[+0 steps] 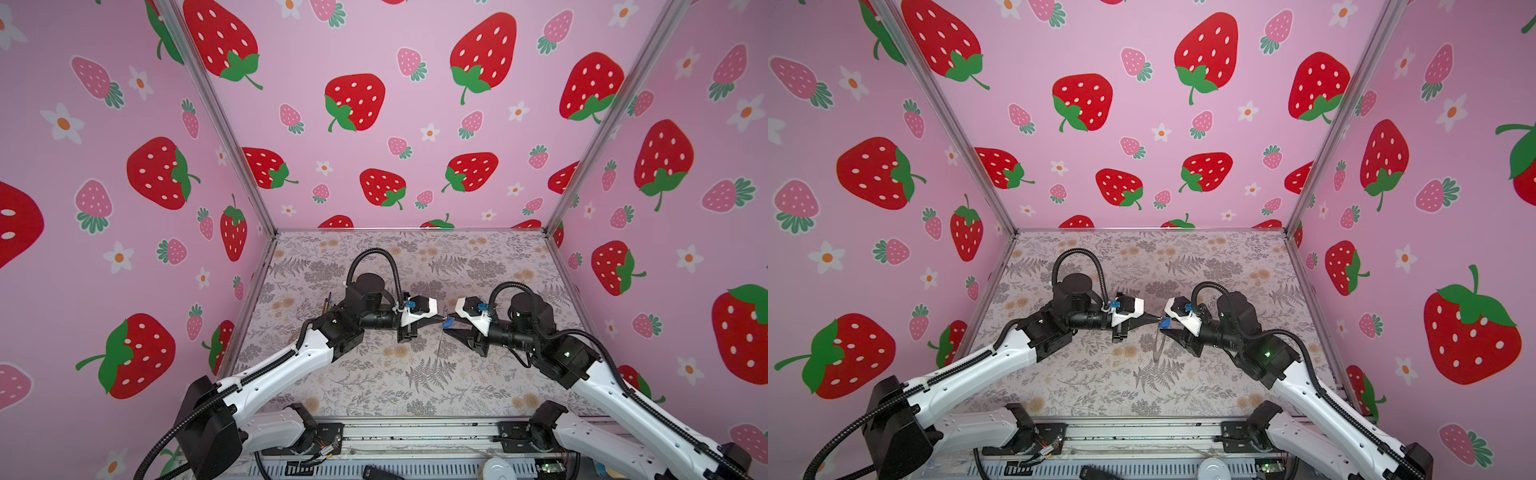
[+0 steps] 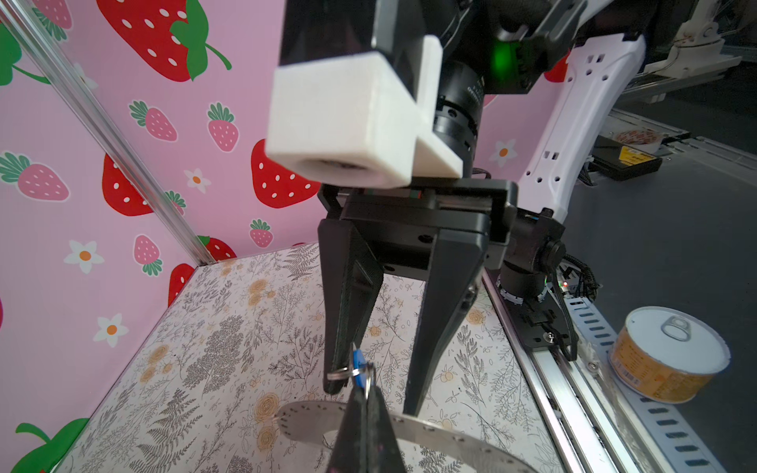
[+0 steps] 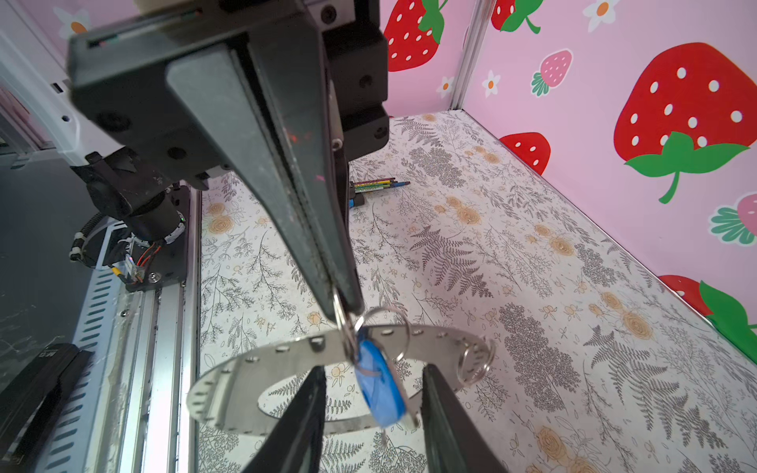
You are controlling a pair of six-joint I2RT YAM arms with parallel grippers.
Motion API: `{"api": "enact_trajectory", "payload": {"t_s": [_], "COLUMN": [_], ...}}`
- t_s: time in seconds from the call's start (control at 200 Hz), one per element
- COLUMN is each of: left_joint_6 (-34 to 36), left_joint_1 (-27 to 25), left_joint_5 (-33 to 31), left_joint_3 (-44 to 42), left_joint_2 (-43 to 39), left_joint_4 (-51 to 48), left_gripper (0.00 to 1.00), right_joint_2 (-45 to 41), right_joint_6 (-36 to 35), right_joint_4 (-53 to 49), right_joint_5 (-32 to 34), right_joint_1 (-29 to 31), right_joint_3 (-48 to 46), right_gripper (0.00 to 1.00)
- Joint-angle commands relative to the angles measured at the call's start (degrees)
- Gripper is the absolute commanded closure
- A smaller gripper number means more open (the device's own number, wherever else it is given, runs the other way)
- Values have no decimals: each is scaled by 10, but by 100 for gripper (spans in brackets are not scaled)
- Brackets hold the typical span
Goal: Put the keys on the keyring
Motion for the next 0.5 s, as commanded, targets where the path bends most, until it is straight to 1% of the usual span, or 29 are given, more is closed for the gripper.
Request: {"api": "enact_trajectory", "payload": {"t_s": [0.0, 0.13, 0.28, 0.495], "left_joint_6": [6, 5, 2, -7], "left_joint_1": [2, 2, 2, 2], "left_joint_5": [18, 15, 10, -20], "left_joint_3": [1, 1, 1, -3], "left_joint_2": [-13, -13, -13, -14], "left_joint_4": [24, 26, 34, 53], "left_gripper": [100, 100, 100, 100], "right_joint_2": [1, 5, 10, 4], "right_joint_6": [-8, -13, -21, -30], "right_joint_4": [8, -2, -15, -32], "right_joint_5": [-16, -16, -17, 3], "right_joint_1": [-5, -6, -7, -7], "right_joint_3": [17, 22, 28, 37], "right_gripper": [63, 72, 85, 97]}}
